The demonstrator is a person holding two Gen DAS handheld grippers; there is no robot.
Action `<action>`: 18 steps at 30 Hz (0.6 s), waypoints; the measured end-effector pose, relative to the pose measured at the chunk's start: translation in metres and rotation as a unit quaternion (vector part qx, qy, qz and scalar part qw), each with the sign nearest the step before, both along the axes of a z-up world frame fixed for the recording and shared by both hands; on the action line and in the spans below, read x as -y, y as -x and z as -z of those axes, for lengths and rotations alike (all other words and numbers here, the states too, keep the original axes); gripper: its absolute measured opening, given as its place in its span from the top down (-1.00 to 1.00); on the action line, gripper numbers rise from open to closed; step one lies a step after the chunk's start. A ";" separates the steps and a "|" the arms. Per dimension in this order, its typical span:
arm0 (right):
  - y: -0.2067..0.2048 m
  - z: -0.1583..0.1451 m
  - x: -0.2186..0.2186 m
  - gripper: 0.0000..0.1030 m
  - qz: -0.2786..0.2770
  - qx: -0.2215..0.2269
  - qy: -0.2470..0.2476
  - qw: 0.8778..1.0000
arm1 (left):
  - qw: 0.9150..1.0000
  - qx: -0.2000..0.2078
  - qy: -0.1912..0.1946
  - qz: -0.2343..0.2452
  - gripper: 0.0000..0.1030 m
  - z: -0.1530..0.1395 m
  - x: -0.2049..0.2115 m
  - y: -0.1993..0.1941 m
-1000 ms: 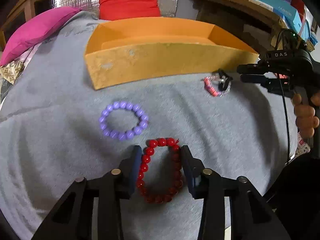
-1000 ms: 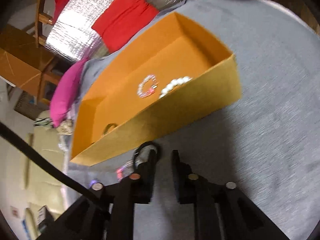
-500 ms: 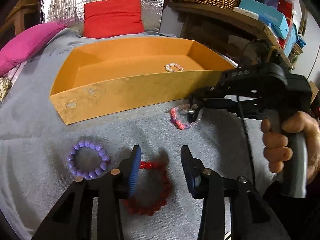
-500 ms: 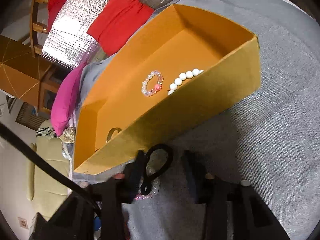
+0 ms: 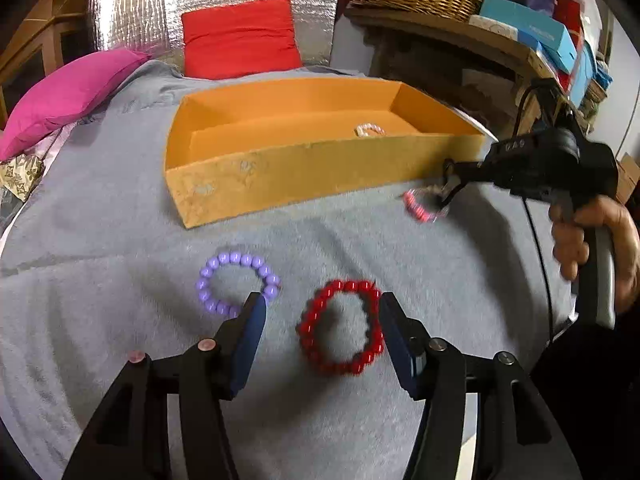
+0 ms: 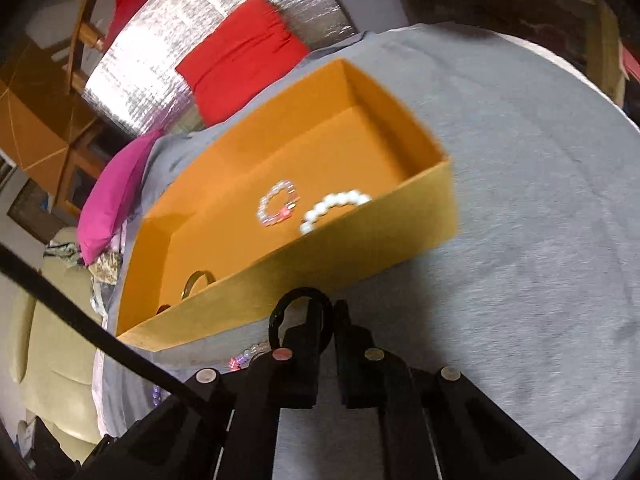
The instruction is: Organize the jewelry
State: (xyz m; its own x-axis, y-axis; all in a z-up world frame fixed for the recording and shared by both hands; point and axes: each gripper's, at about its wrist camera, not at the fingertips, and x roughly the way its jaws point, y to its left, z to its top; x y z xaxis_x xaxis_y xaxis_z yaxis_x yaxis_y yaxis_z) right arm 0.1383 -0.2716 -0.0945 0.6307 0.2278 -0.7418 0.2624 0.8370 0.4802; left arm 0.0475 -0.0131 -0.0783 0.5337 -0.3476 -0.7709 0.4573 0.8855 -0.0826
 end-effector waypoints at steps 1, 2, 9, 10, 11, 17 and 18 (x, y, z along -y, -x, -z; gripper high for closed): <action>0.002 -0.001 0.004 0.87 0.006 0.002 -0.001 1.000 | 1.000 -0.005 -0.002 0.004 -0.23 0.002 -0.002 0.002; 0.005 -0.002 0.010 0.87 0.012 0.004 -0.005 1.000 | 1.000 -0.011 -0.003 0.006 -0.25 0.003 -0.003 0.003; 0.018 -0.002 0.041 0.87 0.013 0.043 -0.130 0.990 | 0.998 -0.064 -0.004 0.023 -0.26 0.021 0.001 0.006; 0.019 -0.005 0.040 0.87 0.006 0.053 -0.135 0.989 | 0.997 -0.069 -0.005 0.022 -0.26 0.023 0.002 0.005; 0.018 -0.007 0.039 0.87 0.002 0.056 -0.133 0.990 | 0.997 -0.070 -0.006 0.021 -0.26 0.025 0.004 0.004; 0.016 -0.002 0.039 0.87 0.010 0.036 -0.132 0.991 | 0.997 -0.071 -0.002 0.017 -0.25 0.028 0.020 0.003; 0.017 -0.003 0.040 0.87 0.015 0.035 -0.127 0.991 | 0.997 -0.068 -0.005 0.018 -0.24 0.028 0.024 0.002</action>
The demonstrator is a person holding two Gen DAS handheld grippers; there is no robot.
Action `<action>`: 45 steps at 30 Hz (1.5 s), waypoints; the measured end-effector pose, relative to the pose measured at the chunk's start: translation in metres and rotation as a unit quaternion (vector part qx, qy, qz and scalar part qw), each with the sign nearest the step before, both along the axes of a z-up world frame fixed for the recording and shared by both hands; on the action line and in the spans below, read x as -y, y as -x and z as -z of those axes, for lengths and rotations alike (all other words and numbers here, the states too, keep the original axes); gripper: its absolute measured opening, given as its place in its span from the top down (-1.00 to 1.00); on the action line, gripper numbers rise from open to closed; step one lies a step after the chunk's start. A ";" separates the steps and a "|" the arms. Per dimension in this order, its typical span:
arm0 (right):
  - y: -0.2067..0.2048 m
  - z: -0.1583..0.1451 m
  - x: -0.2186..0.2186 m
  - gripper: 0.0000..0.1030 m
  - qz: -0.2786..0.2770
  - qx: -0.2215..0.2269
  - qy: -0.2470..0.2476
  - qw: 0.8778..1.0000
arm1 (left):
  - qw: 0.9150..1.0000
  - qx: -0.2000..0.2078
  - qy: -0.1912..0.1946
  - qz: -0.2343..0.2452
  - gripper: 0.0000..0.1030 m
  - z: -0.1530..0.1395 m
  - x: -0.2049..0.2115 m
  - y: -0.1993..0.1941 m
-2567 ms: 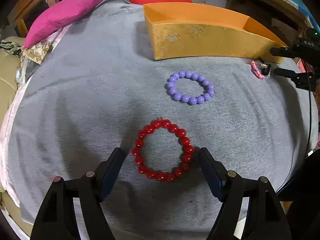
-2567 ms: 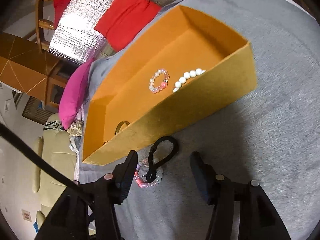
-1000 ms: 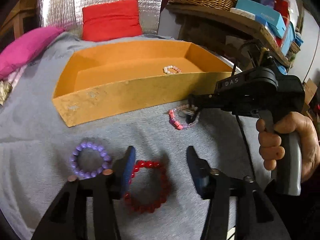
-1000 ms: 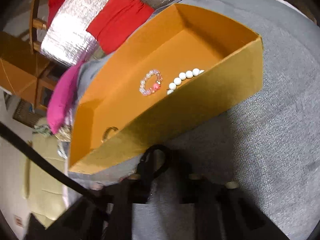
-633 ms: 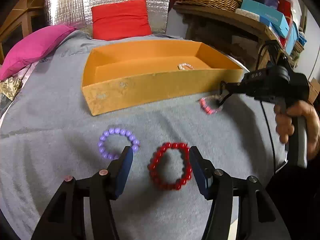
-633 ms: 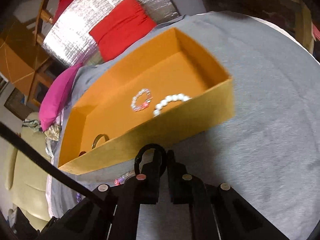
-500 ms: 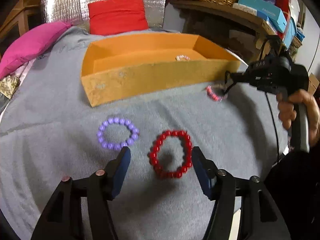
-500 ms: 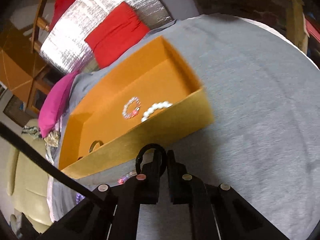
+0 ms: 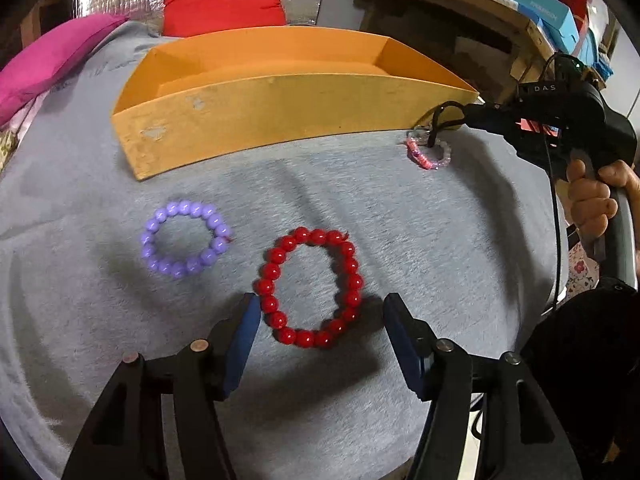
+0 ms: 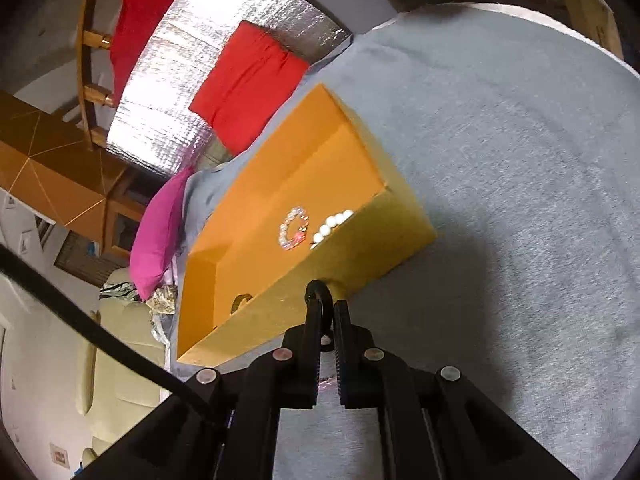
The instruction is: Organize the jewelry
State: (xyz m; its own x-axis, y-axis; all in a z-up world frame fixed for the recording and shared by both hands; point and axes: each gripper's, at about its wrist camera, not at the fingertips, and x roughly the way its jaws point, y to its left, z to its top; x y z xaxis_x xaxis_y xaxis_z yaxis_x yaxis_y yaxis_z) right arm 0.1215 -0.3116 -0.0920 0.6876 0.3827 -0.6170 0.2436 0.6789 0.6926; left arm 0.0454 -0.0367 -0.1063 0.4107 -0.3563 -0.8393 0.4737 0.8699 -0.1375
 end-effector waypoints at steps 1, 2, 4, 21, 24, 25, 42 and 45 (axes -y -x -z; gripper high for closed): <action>-0.002 0.000 0.001 0.87 0.004 -0.004 0.005 1.000 | 1.000 0.002 0.000 0.002 -0.21 0.000 0.004 -0.001; -0.002 0.001 0.002 0.87 0.009 -0.009 0.008 1.000 | 1.000 0.003 0.001 0.003 -0.11 0.000 0.007 -0.001; 0.001 0.006 0.008 0.87 0.018 -0.022 0.012 1.000 | 1.000 0.006 0.004 0.005 0.03 -0.002 0.012 -0.004; 0.008 0.017 0.026 0.05 0.017 -0.056 -0.016 0.998 | 0.999 0.032 -0.002 -0.009 0.07 -0.006 0.038 -0.022; 0.004 0.019 0.020 -0.07 0.024 -0.057 -0.022 0.998 | 1.000 0.030 -0.008 -0.006 -0.02 -0.006 0.042 -0.021; 0.002 0.022 0.018 -0.07 0.025 -0.060 -0.023 0.998 | 1.000 0.029 -0.008 -0.005 -0.07 -0.007 0.041 -0.020; -0.023 0.020 -0.017 0.81 0.014 -0.074 0.059 0.995 | 1.000 0.009 0.009 -0.009 -0.23 -0.008 0.019 -0.013; -0.023 0.016 -0.021 0.86 0.007 -0.064 0.071 0.995 | 1.000 0.008 0.011 -0.010 -0.23 -0.008 0.019 -0.013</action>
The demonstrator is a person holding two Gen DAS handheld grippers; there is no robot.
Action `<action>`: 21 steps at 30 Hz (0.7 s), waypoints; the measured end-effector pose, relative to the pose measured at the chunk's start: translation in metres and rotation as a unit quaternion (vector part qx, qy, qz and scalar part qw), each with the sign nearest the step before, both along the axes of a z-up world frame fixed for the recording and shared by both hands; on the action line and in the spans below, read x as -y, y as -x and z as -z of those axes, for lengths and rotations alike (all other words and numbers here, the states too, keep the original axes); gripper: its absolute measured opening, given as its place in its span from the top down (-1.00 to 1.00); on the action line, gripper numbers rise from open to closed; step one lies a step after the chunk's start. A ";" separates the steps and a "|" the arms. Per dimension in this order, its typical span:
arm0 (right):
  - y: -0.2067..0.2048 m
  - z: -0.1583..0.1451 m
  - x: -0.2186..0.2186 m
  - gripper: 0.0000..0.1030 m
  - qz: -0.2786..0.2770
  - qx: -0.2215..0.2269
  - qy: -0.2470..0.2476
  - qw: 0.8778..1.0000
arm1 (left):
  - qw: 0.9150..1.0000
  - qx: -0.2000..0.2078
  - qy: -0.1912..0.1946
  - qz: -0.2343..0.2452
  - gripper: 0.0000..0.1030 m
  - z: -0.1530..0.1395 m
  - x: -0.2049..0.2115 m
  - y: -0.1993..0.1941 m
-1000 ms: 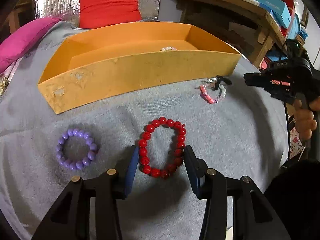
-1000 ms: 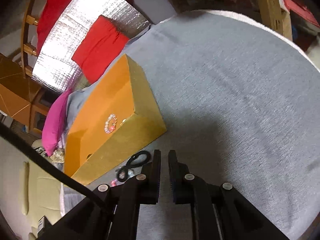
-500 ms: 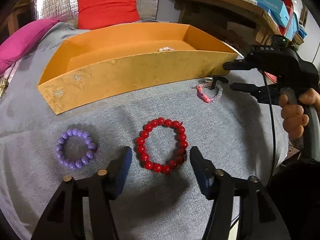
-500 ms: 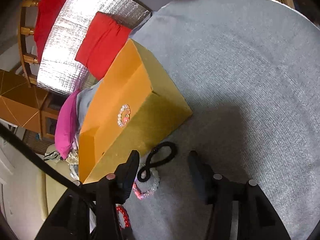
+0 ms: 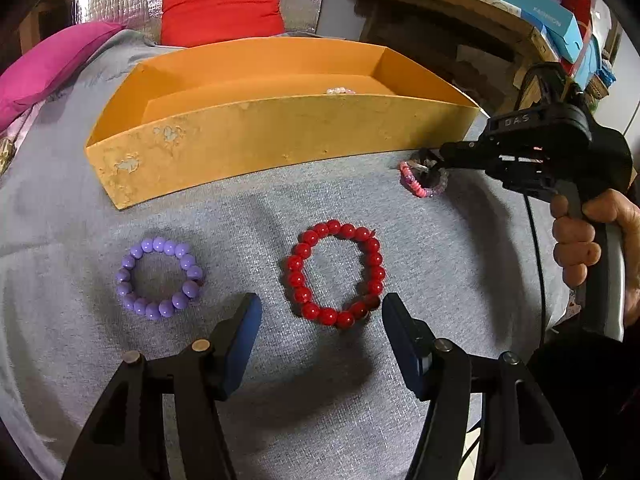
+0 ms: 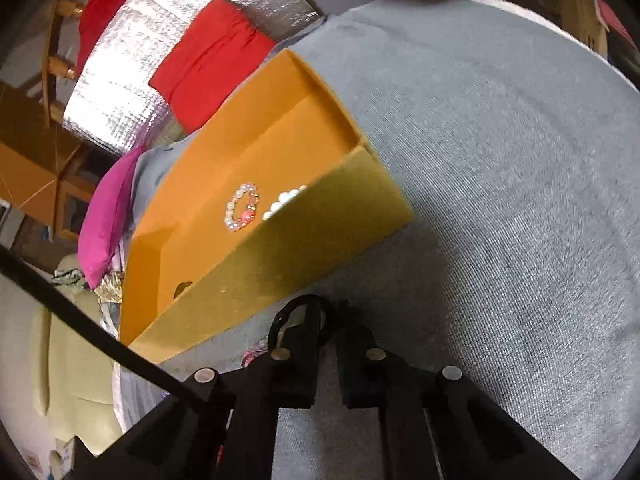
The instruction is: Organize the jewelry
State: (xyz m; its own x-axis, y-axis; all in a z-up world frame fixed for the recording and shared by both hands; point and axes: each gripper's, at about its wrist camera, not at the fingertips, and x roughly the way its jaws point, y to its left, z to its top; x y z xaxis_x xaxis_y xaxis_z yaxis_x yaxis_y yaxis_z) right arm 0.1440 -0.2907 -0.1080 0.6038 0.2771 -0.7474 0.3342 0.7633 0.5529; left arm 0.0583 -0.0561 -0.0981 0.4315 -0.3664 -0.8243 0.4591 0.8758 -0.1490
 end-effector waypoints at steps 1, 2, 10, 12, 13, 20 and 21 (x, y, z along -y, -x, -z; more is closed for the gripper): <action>0.001 -0.002 0.000 0.87 -0.001 0.007 -0.002 1.000 | 1.000 0.000 0.001 0.000 -0.23 0.000 0.000 0.000; 0.004 -0.005 0.003 0.87 0.000 0.017 -0.006 1.000 | 1.000 0.001 0.002 0.001 -0.23 0.000 0.000 0.000; 0.013 0.004 0.023 0.79 -0.008 -0.002 -0.093 0.996 | 1.000 0.000 -0.002 0.005 -0.23 0.003 0.007 -0.003; 0.012 0.010 0.024 0.67 -0.010 -0.015 -0.120 0.993 | 1.000 0.001 -0.001 0.007 -0.23 0.002 0.009 -0.002; 0.012 0.012 0.025 0.55 -0.007 -0.017 -0.127 0.992 | 1.000 0.002 -0.001 0.009 -0.23 0.002 0.011 -0.002; 0.010 0.013 0.018 0.47 0.007 -0.011 -0.113 0.994 | 1.000 0.012 -0.009 0.019 -0.23 0.003 0.019 0.003; 0.008 0.014 0.018 0.47 0.012 -0.012 -0.111 0.994 | 1.000 0.013 -0.009 0.019 -0.20 0.004 0.019 0.002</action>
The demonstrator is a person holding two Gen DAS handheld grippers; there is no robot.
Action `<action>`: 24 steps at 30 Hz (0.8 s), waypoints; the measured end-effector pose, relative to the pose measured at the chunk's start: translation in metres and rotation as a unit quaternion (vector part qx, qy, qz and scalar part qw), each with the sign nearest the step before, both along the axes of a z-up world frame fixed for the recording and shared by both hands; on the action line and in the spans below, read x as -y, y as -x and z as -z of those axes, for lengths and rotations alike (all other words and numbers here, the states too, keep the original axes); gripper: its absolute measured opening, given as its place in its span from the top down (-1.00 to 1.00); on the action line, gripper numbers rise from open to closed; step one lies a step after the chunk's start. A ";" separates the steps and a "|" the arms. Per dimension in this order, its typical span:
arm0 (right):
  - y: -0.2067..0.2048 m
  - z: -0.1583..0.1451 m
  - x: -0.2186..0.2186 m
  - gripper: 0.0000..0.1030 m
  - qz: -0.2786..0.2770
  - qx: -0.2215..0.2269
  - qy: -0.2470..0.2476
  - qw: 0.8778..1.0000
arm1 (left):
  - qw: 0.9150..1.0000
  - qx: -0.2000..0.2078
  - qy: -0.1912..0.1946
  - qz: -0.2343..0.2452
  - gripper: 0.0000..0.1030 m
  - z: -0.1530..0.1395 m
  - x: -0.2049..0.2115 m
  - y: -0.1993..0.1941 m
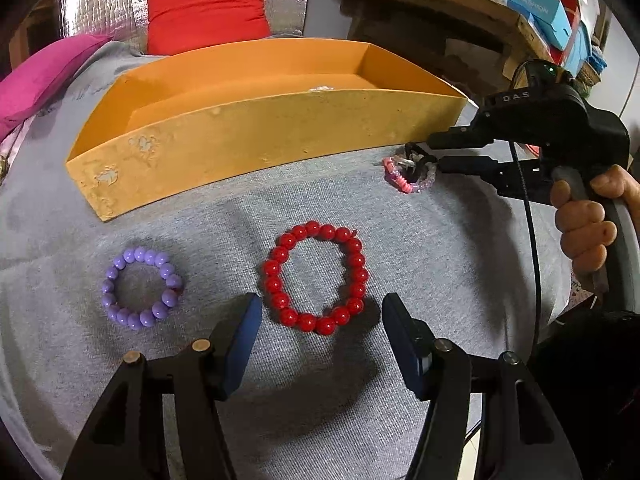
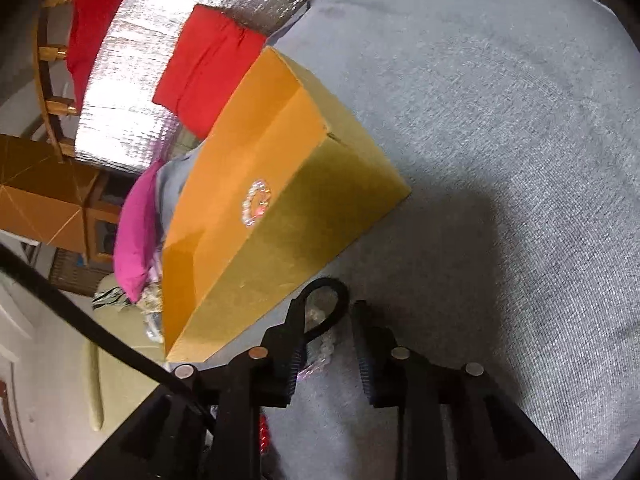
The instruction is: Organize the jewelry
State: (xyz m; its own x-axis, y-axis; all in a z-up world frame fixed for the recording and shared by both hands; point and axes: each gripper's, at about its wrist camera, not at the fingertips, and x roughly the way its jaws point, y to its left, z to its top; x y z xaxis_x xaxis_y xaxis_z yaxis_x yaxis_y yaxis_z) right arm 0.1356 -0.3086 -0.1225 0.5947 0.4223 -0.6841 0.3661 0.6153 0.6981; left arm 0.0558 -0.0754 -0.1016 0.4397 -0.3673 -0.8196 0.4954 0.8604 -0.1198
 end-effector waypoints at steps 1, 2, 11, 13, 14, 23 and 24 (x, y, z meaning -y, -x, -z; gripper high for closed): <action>-0.001 0.001 0.000 0.47 0.003 0.001 0.000 1.000 | 1.000 0.001 0.000 0.000 -0.13 0.001 0.000 0.001; -0.003 0.001 0.000 0.47 0.005 0.003 0.001 1.000 | 1.000 0.002 0.000 0.000 -0.08 0.001 0.001 0.001; -0.005 -0.015 -0.012 0.87 -0.010 0.034 0.070 0.997 | 1.000 0.007 0.009 -0.016 0.55 -0.001 -0.011 -0.002; -0.002 -0.022 -0.013 0.87 -0.014 0.050 0.075 0.996 | 1.000 0.006 0.014 -0.023 0.60 -0.002 -0.015 -0.005; 0.000 -0.024 -0.012 0.87 -0.015 0.058 0.072 0.996 | 1.000 0.007 0.015 -0.026 0.60 -0.003 -0.016 -0.007; 0.001 -0.017 -0.006 0.71 -0.048 0.030 0.001 0.998 | 0.999 0.002 0.014 -0.038 0.61 0.000 -0.018 -0.014; 0.000 -0.015 -0.009 0.65 -0.054 0.026 -0.001 0.998 | 0.999 0.001 0.013 -0.039 0.61 0.001 -0.017 -0.014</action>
State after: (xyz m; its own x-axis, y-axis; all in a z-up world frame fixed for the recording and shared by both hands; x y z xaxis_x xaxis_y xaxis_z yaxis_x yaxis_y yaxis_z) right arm 0.1353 -0.2999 -0.1071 0.5809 0.4865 -0.6526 0.2607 0.6483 0.7154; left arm 0.0703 -0.0581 -0.1023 0.4687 -0.3540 -0.8093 0.4277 0.8926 -0.1427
